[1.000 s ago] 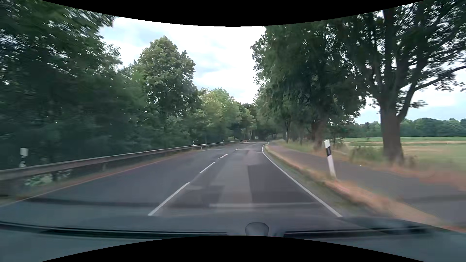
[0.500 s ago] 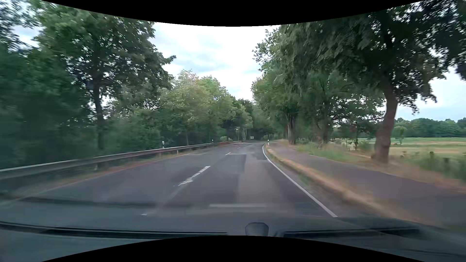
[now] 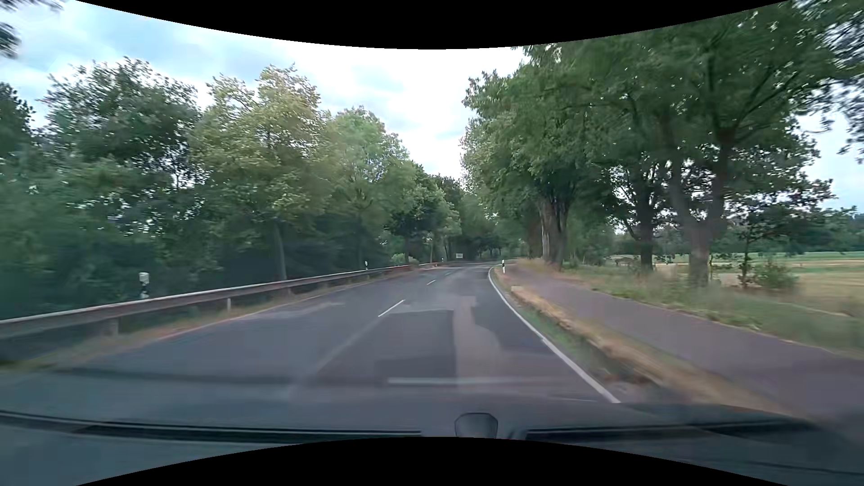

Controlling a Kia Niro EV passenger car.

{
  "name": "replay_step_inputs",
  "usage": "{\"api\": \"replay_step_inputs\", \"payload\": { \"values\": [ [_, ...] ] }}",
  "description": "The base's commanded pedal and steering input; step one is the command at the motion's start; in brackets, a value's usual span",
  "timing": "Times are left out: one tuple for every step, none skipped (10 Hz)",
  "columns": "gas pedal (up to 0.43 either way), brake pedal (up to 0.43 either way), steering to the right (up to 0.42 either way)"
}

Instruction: Follow the waypoints while adhering to traffic rules and regulations

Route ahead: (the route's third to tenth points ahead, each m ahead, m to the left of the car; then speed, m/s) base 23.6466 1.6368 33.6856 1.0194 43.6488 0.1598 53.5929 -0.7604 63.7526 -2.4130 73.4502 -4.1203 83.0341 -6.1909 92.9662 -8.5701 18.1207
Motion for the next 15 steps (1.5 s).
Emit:
{"api": "replay_step_inputs", "payload": {
  "values": [
    [0.197,0.0,0.013],
    [0.197,0.0,0.014],
    [0.197,0.0,0.015],
    [0.197,0.0,0.015],
    [0.197,0.0,0.015],
    [0.197,0.0,0.015],
    [0.197,0.0,0.015],
    [0.197,0.0,0.014],
    [0.197,0.0,0.014],
    [0.197,0.0,0.014],
    [0.197,0.0,0.014],
    [0.197,0.0,0.014],
    [0.197,0.0,0.014],
    [0.197,0.0,0.014],
    [0.197,0.0,0.014]
  ]
}}
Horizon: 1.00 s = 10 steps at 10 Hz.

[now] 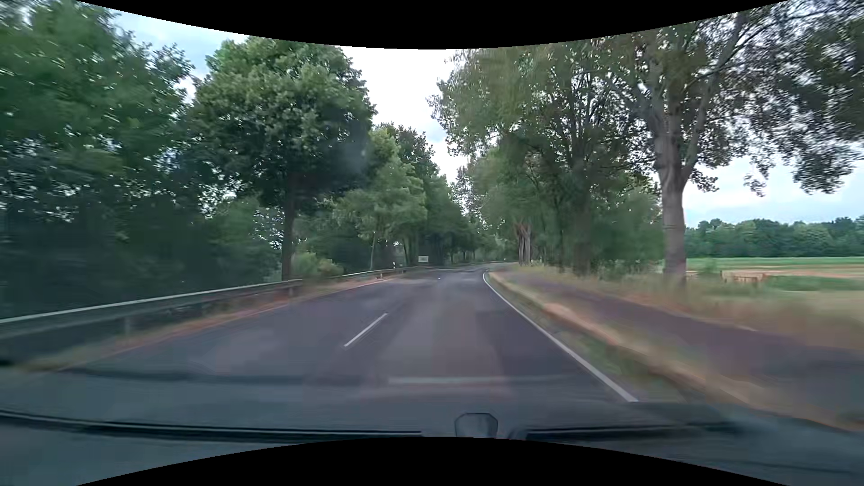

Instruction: Follow the waypoints while adhering to traffic rules and regulations

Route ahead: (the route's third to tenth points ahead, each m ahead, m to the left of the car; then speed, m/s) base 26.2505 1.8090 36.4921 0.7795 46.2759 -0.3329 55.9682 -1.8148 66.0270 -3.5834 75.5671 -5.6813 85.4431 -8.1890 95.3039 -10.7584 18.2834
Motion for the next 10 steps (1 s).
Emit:
{"api": "replay_step_inputs", "payload": {
  "values": [
    [0.197,0.0,0.014],
    [0.197,0.0,0.015],
    [0.197,0.0,0.015],
    [0.197,0.0,0.015],
    [0.197,0.0,0.015],
    [0.197,0.0,0.015],
    [0.197,0.0,0.014],
    [0.197,0.0,0.012],
    [0.197,0.0,0.011],
    [0.197,0.0,0.011]
  ]
}}
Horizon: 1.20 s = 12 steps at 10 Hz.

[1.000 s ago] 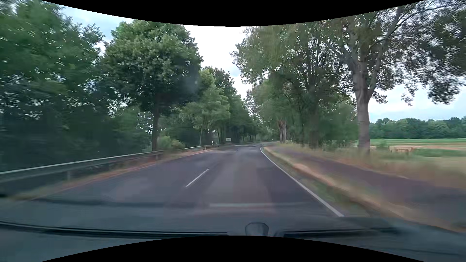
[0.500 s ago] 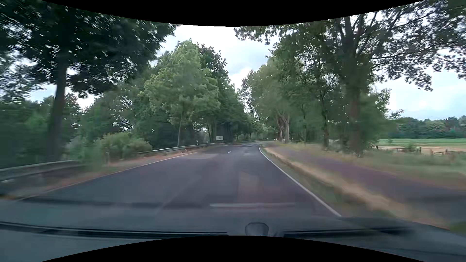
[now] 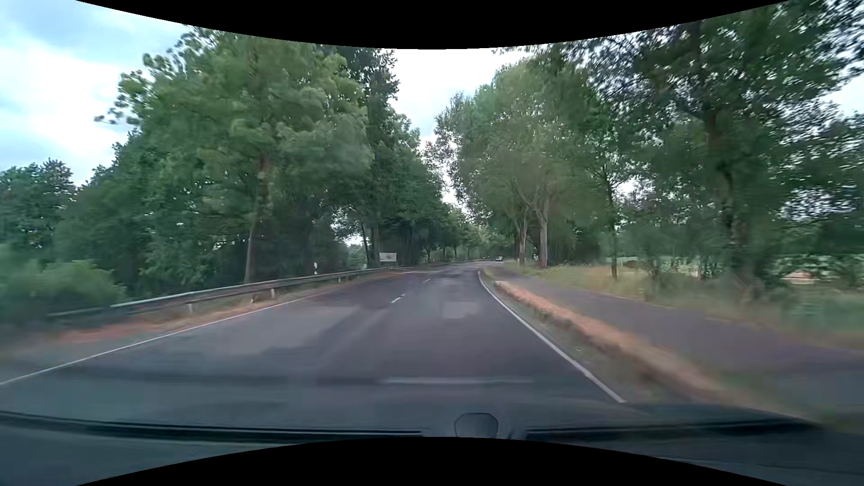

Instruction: Follow the waypoints while adhering to traffic rules and regulations

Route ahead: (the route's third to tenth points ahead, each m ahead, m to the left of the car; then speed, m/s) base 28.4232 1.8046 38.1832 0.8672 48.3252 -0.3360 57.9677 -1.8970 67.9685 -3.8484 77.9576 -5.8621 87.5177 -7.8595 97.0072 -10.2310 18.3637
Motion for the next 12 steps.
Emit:
{"api": "replay_step_inputs", "payload": {
  "values": [
    [0.197,0.0,0.011],
    [0.197,0.0,0.011],
    [0.189,0.0,0.011],
    [0.189,0.0,0.01],
    [0.189,0.0,0.01],
    [0.189,0.0,0.009],
    [0.189,0.0,0.009],
    [0.189,0.0,0.008],
    [0.189,0.0,0.007],
    [0.189,0.0,0.007],
    [0.189,0.0,0.007],
    [0.189,0.0,0.007]
  ]
}}
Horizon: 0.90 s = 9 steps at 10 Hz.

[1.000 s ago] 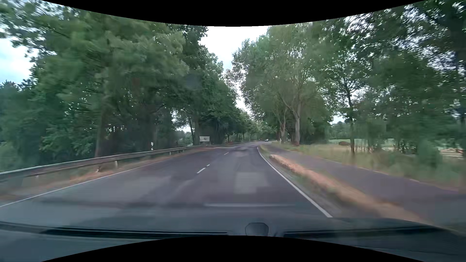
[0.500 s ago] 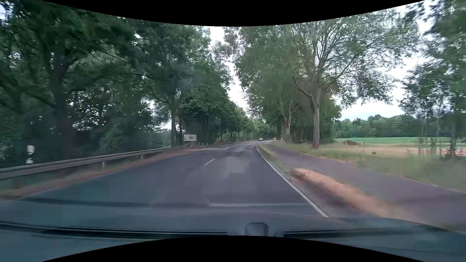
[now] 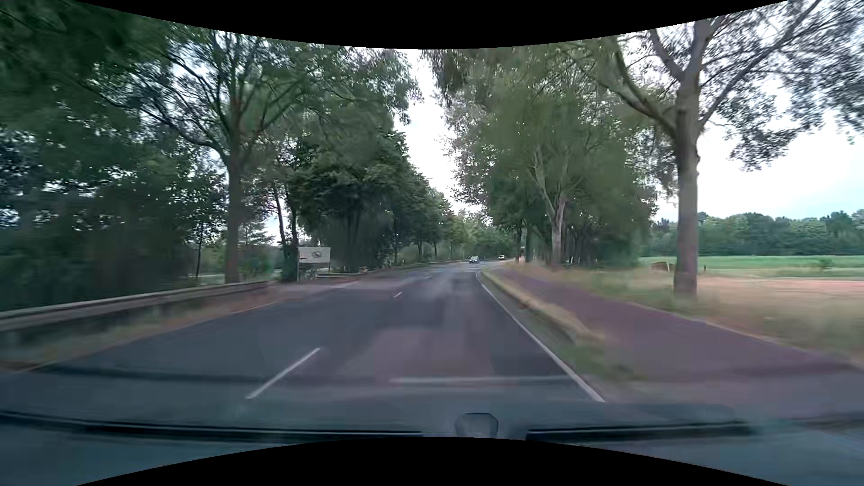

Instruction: Follow the waypoints while adhering to traffic rules and regulations

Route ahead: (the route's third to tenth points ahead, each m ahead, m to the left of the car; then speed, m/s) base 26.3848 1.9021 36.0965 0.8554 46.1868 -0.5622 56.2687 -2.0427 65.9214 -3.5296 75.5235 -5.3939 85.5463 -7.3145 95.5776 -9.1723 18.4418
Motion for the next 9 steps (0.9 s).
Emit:
{"api": "replay_step_inputs", "payload": {
  "values": [
    [0.189,0.0,0.007],
    [0.189,0.0,0.007],
    [0.189,0.0,0.007],
    [0.189,0.0,0.008],
    [0.189,0.0,0.01],
    [0.189,0.0,0.012],
    [0.189,0.0,0.013],
    [0.189,0.0,0.014],
    [0.189,0.0,0.014]
  ]
}}
